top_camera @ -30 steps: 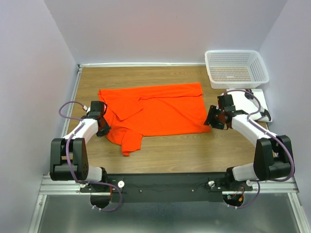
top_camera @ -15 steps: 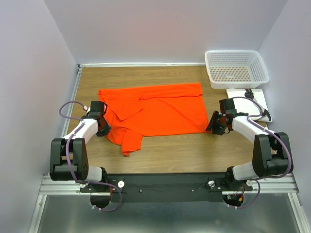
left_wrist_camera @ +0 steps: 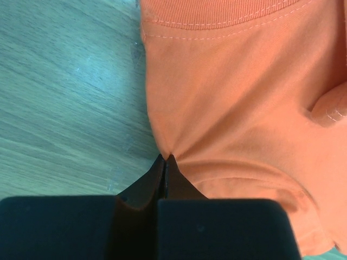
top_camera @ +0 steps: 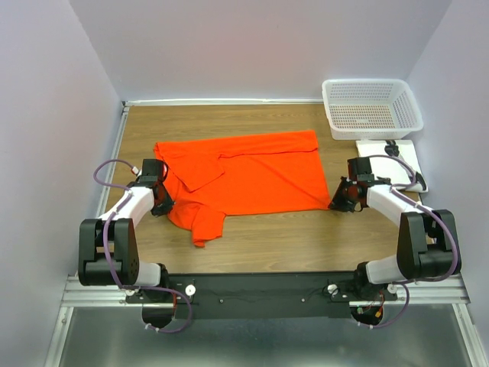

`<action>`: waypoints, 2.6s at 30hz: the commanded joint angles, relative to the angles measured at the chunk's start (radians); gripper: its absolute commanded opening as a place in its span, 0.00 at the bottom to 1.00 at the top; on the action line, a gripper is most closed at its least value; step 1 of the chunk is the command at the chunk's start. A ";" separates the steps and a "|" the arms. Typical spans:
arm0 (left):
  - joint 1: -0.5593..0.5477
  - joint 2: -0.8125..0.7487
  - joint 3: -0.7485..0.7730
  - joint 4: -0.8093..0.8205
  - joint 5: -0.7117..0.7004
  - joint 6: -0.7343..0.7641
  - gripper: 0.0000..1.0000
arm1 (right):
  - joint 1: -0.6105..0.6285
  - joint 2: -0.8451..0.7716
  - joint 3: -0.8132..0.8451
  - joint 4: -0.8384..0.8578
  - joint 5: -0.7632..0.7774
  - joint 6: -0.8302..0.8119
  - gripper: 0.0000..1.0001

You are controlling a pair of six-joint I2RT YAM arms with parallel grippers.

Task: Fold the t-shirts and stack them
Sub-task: Fold the tshirt

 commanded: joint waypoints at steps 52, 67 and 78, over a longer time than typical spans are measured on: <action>0.091 0.138 0.328 -0.080 0.174 0.109 0.00 | -0.028 0.332 0.617 -0.254 -0.001 -0.134 0.00; 0.108 0.197 0.415 -0.066 0.182 0.115 0.00 | -0.043 0.406 0.677 -0.254 0.028 -0.125 0.01; 0.109 0.263 0.440 0.003 0.185 0.100 0.00 | -0.048 0.471 0.734 -0.248 0.042 -0.126 0.01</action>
